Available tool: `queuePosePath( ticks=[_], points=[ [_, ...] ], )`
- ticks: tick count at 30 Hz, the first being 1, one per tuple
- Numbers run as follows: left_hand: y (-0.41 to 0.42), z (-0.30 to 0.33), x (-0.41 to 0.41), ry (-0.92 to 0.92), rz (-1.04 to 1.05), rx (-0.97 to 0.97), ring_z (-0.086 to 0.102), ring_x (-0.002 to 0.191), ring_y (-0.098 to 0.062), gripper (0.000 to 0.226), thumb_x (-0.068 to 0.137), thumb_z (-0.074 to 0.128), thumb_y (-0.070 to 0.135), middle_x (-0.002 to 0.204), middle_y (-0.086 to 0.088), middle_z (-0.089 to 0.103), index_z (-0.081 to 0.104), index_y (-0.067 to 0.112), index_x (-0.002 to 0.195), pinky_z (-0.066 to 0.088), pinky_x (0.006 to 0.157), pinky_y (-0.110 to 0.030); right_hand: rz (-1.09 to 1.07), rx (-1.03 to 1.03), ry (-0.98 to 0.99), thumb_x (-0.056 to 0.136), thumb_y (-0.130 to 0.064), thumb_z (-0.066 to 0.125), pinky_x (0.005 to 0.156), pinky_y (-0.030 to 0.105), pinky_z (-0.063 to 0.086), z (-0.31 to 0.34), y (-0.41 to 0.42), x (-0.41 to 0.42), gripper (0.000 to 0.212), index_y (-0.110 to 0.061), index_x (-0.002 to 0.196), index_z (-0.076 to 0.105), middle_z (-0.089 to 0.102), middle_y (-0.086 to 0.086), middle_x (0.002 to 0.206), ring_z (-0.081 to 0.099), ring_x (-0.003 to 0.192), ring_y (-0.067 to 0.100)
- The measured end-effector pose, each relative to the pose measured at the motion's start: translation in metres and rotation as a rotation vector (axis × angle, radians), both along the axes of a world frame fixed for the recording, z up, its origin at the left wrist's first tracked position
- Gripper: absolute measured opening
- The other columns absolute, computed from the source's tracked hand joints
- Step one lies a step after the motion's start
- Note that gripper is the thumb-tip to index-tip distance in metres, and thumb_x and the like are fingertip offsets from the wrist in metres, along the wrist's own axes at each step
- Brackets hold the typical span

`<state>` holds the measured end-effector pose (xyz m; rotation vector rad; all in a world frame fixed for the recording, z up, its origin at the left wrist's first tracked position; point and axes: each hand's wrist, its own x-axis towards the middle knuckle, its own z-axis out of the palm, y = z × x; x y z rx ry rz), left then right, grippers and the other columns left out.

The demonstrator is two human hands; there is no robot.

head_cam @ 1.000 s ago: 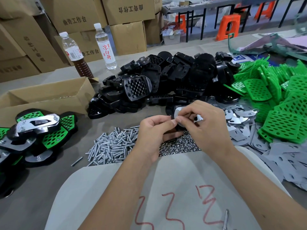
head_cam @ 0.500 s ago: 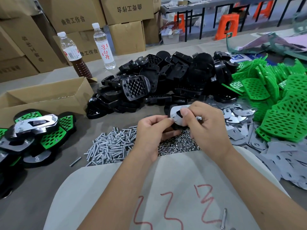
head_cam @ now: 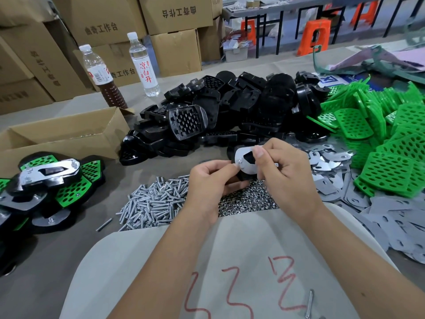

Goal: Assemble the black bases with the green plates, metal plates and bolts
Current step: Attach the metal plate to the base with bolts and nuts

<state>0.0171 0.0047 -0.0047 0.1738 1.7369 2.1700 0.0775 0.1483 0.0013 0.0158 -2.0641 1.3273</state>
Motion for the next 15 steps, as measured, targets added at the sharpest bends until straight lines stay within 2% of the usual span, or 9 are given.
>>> queuePosePath(
  ticks=[1,4,5,7,9,11,15],
  points=[
    [0.0001,0.0001,-0.0002,-0.001,-0.001,0.000,0.073,0.074,-0.019,0.010,0.094,0.070,0.001,0.092,-0.020,0.078,0.077,-0.003,0.089,0.065,0.078,-0.040,-0.006,0.009,0.013,0.106,-0.025,0.057,0.065,0.030,0.042,-0.0002,0.0006,0.0001,0.048,-0.004,0.064,0.064,0.055,0.008,0.074,0.056,0.068,0.022],
    [0.0003,0.0006,-0.0001,0.011,-0.021,0.009,0.072,0.071,-0.017,0.011,0.094,0.070,0.000,0.087,-0.017,0.076,0.078,-0.003,0.086,0.065,0.078,-0.041,0.009,0.083,0.018,0.103,-0.015,0.065,0.069,0.034,0.049,-0.0006,0.0004,-0.0002,0.023,-0.010,0.086,0.079,0.063,0.004,0.084,0.063,0.081,0.020],
    [0.0002,0.0010,0.0003,0.014,-0.028,0.014,0.072,0.071,-0.017,0.013,0.094,0.070,0.000,0.084,-0.016,0.076,0.078,-0.001,0.084,0.065,0.078,-0.041,0.014,0.091,0.013,0.100,-0.012,0.069,0.068,0.035,0.050,-0.0007,-0.0001,-0.0006,0.018,-0.012,0.087,0.080,0.064,0.003,0.086,0.064,0.083,0.019],
    [-0.0004,0.0012,0.0006,0.016,-0.030,0.019,0.072,0.072,-0.018,0.015,0.094,0.070,0.000,0.082,-0.016,0.074,0.077,0.000,0.080,0.065,0.078,-0.041,-0.005,0.084,0.032,0.094,-0.011,0.076,0.065,0.037,0.050,-0.0020,0.0005,-0.0018,0.019,-0.013,0.075,0.074,0.062,0.001,0.083,0.063,0.079,0.019],
    [-0.0009,0.0019,0.0007,0.013,-0.029,0.033,0.073,0.078,-0.022,0.012,0.094,0.071,0.001,0.088,-0.023,0.074,0.075,-0.003,0.084,0.065,0.078,-0.039,-0.033,0.117,0.067,0.090,-0.009,0.080,0.065,0.032,0.049,-0.0031,0.0022,-0.0031,0.019,-0.011,0.075,0.069,0.060,0.000,0.081,0.060,0.074,0.018],
    [-0.0014,0.0024,0.0014,0.018,-0.036,0.058,0.074,0.085,-0.027,0.009,0.093,0.071,0.002,0.097,-0.031,0.072,0.073,-0.006,0.089,0.064,0.078,-0.039,-0.049,0.205,0.083,0.088,-0.005,0.079,0.069,0.028,0.049,-0.0033,0.0015,-0.0043,0.012,-0.011,0.083,0.070,0.060,-0.003,0.083,0.058,0.071,0.016],
    [-0.0024,0.0019,0.0026,0.059,-0.026,0.086,0.071,0.089,-0.032,0.011,0.093,0.071,-0.002,0.095,-0.027,0.066,0.067,-0.011,0.096,0.064,0.078,-0.041,-0.030,0.325,0.078,0.094,0.000,0.069,0.070,0.019,0.044,-0.0014,0.0000,-0.0051,0.013,-0.013,0.091,0.066,0.056,-0.004,0.090,0.053,0.076,0.008]
  ],
)
